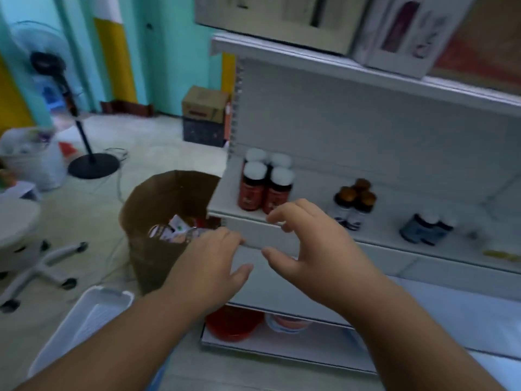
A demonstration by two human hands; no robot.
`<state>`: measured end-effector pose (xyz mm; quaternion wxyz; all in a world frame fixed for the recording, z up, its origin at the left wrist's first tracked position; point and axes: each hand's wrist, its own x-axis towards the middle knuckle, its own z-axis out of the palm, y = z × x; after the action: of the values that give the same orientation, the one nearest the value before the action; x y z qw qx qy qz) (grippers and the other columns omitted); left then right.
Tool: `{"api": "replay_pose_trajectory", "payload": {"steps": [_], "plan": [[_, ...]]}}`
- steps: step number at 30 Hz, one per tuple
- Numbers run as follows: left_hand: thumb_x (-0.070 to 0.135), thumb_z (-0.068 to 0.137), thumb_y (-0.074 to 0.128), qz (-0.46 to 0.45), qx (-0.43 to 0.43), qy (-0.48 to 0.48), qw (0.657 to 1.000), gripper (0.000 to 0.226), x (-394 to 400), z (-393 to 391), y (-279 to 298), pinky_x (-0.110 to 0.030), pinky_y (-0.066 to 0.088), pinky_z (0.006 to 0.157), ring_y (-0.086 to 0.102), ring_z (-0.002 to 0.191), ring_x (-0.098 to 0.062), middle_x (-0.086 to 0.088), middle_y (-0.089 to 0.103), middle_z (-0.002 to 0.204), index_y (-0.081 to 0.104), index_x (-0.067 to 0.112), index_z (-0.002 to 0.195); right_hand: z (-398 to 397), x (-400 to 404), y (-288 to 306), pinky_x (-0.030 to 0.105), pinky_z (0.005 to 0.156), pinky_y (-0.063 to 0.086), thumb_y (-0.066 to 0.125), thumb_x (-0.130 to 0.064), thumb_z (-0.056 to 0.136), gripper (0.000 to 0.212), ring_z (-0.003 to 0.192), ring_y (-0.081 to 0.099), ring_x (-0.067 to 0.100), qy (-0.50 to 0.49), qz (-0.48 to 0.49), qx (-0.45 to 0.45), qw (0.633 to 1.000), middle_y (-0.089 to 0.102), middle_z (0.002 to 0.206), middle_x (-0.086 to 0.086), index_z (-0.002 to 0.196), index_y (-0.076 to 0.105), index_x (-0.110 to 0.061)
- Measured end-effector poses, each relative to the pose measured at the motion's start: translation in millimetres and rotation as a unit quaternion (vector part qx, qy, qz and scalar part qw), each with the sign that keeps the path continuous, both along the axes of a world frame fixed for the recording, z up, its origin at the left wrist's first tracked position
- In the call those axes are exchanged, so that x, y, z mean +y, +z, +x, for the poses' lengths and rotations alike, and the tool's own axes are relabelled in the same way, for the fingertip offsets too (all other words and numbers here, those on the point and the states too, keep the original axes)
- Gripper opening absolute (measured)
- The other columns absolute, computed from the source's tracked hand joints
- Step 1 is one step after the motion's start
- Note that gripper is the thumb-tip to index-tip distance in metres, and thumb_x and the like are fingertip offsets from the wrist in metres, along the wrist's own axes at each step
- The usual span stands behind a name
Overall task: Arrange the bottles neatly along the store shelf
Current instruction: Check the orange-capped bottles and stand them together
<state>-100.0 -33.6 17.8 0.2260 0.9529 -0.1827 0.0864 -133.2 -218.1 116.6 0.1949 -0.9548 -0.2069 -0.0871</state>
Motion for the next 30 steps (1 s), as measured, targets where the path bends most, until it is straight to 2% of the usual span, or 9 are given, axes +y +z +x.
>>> {"api": "replay_pose_trajectory", "payload": {"steps": [8, 14, 17, 19, 23, 25, 28, 29, 30], "plan": [[0.058, 0.094, 0.049, -0.008, 0.026, -0.052, 0.998, 0.061, -157, 47, -11, -0.032, 0.031, 0.11, 0.035, 0.133, -0.016, 0.006, 0.041, 0.143, 0.037, 0.026, 0.145, 24, -153, -4, 0.016, 0.083, 0.041, 0.065, -0.041, 0.085, 0.03, 0.098, 0.049, -0.001, -0.11, 0.017, -0.001, 0.994, 0.05, 0.104, -0.019, 0.111, 0.056, -0.03], [0.065, 0.091, 0.048, 0.024, 0.02, -0.024, 0.999, 0.08, -198, 90, -20, -0.033, 0.025, 0.114, 0.033, 0.139, -0.024, -0.006, 0.035, 0.153, 0.032, 0.014, 0.15, 80, -206, -17, 0.021, 0.077, 0.043, 0.066, -0.038, 0.086, 0.028, 0.093, 0.051, 0.004, -0.153, 0.064, 0.004, 0.986, 0.05, 0.105, -0.013, 0.111, 0.056, -0.028], [0.077, 0.087, 0.035, 0.064, 0.067, -0.02, 0.995, 0.094, -197, 110, -26, -0.033, 0.02, 0.117, 0.025, 0.144, -0.026, -0.008, 0.025, 0.159, 0.022, 0.013, 0.154, 122, -215, -20, 0.025, 0.073, 0.045, 0.066, -0.035, 0.086, 0.026, 0.095, 0.055, 0.012, -0.159, 0.067, 0.006, 0.985, 0.052, 0.107, -0.005, 0.108, 0.059, -0.023], [0.087, 0.076, 0.014, 0.104, 0.094, -0.027, 0.99, 0.109, -199, 121, -31, -0.033, 0.012, 0.12, 0.016, 0.149, -0.025, -0.007, 0.014, 0.164, 0.012, 0.013, 0.157, 148, -218, -25, 0.03, 0.073, 0.047, 0.064, -0.032, 0.087, 0.022, 0.096, 0.055, 0.016, -0.161, 0.067, 0.025, 0.984, 0.053, 0.106, -0.003, 0.104, 0.058, -0.02], [0.087, 0.061, -0.006, 0.155, 0.118, -0.062, 0.979, 0.122, -204, 136, -48, -0.032, -0.007, 0.119, -0.002, 0.152, -0.024, -0.008, -0.006, 0.165, -0.003, 0.011, 0.157, 189, -219, -28, 0.028, 0.074, 0.04, 0.06, -0.033, 0.089, 0.031, 0.102, 0.052, 0.017, -0.206, 0.05, 0.091, 0.973, 0.052, 0.114, -0.003, 0.118, 0.053, -0.023], [0.088, 0.071, -0.004, 0.176, 0.107, -0.064, 0.976, 0.118, -202, 142, -61, -0.034, -0.008, 0.121, 0.003, 0.152, -0.028, -0.012, -0.002, 0.164, 0.004, 0.007, 0.157, 203, -218, -30, 0.027, 0.07, 0.039, 0.06, -0.034, 0.089, 0.028, 0.095, 0.052, 0.017, -0.223, 0.034, 0.115, 0.967, 0.051, 0.108, -0.002, 0.113, 0.054, -0.022], [0.084, 0.085, 0.019, 0.209, 0.058, -0.078, 0.973, 0.107, -202, 146, -76, -0.039, 0.016, 0.115, 0.041, 0.139, -0.033, -0.02, 0.035, 0.154, 0.041, -0.001, 0.145, 214, -217, -38, 0.026, 0.059, 0.038, 0.062, -0.031, 0.087, 0.017, 0.082, 0.053, 0.016, -0.219, 0.006, 0.131, 0.967, 0.053, 0.092, -0.001, 0.094, 0.053, -0.017], [0.084, 0.086, 0.02, 0.205, 0.06, -0.081, 0.974, 0.106, -203, 146, -77, -0.039, 0.015, 0.115, 0.039, 0.14, -0.033, -0.02, 0.033, 0.155, 0.039, -0.001, 0.146, 217, -216, -40, 0.025, 0.057, 0.036, 0.061, -0.028, 0.087, 0.016, 0.079, 0.053, 0.015, -0.221, 0.01, 0.131, 0.966, 0.054, 0.088, -0.001, 0.091, 0.052, -0.016], [0.085, 0.085, 0.017, 0.199, 0.068, -0.086, 0.974, 0.109, -202, 145, -75, -0.037, 0.008, 0.119, 0.026, 0.147, -0.031, -0.018, 0.018, 0.16, 0.025, 0.0, 0.152, 218, -215, -41, 0.025, 0.055, 0.036, 0.061, -0.026, 0.086, 0.015, 0.076, 0.053, 0.015, -0.228, 0.017, 0.129, 0.965, 0.055, 0.085, 0.0, 0.09, 0.052, -0.014]]}}
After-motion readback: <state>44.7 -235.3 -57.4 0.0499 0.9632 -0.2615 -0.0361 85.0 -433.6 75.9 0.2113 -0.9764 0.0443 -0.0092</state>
